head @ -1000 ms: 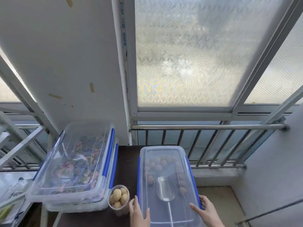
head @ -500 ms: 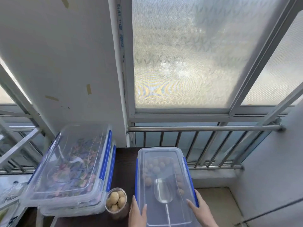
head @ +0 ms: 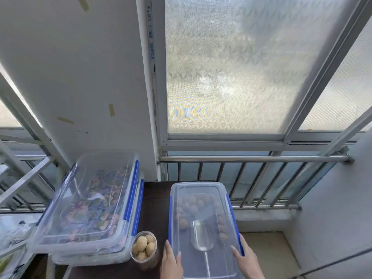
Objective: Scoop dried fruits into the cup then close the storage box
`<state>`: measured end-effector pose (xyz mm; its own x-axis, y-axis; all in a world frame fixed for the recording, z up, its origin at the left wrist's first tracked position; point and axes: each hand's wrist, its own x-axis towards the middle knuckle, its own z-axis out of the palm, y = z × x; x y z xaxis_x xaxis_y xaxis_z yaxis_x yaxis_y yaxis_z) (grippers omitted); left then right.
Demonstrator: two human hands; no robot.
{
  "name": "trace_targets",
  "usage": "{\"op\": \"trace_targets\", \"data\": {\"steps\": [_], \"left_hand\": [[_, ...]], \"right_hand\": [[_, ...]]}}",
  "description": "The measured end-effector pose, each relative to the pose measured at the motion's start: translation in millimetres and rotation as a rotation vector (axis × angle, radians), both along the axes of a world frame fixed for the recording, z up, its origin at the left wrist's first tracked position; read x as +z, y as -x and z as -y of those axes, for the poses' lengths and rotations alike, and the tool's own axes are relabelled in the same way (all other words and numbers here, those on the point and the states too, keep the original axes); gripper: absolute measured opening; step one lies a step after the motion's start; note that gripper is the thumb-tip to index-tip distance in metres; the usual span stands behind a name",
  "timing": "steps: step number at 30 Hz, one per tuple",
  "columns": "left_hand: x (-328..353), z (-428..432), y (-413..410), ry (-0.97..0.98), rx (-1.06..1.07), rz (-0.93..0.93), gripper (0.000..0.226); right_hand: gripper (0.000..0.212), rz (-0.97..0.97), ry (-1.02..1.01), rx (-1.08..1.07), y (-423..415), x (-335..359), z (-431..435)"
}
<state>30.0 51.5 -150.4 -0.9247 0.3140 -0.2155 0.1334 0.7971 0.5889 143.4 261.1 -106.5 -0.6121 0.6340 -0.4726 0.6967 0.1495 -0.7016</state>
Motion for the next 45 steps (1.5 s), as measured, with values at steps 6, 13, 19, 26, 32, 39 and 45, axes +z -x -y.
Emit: {"op": "trace_targets", "data": {"steps": [6, 13, 19, 26, 32, 39, 45], "left_hand": [[22.6, 3.2, -4.6, -0.111, 0.141, 0.1, 0.065], [19.2, 4.4, 2.5, -0.072, 0.115, 0.13, 0.063], [19.3, 9.6, 7.8, -0.03, 0.06, 0.146, 0.064], [28.7, 9.0, 6.1, 0.015, 0.052, 0.148, 0.063], [34.8, 5.4, 1.6, 0.005, 0.062, 0.154, 0.063], [41.4, 7.6, 3.2, 0.119, 0.03, 0.108, 0.065], [86.8, 17.0, 25.4, 0.246, -0.179, 0.151, 0.062]], "right_hand": [[0.056, -0.003, -0.022, 0.046, -2.0, 0.2, 1.4], [0.062, -0.026, -0.049, 0.085, -1.8, 2.2, 3.8], [0.061, -0.001, -0.119, 0.184, -0.7, 0.9, 1.5], [0.058, -0.014, -0.112, 0.199, 2.1, 4.6, 7.2], [0.059, 0.005, -0.082, 0.192, 3.7, 10.9, 13.3], [0.063, 0.036, -0.092, 0.179, 6.3, 13.6, 18.6], [0.048, 0.338, -0.268, 0.335, 15.8, 47.6, 12.8]]}}
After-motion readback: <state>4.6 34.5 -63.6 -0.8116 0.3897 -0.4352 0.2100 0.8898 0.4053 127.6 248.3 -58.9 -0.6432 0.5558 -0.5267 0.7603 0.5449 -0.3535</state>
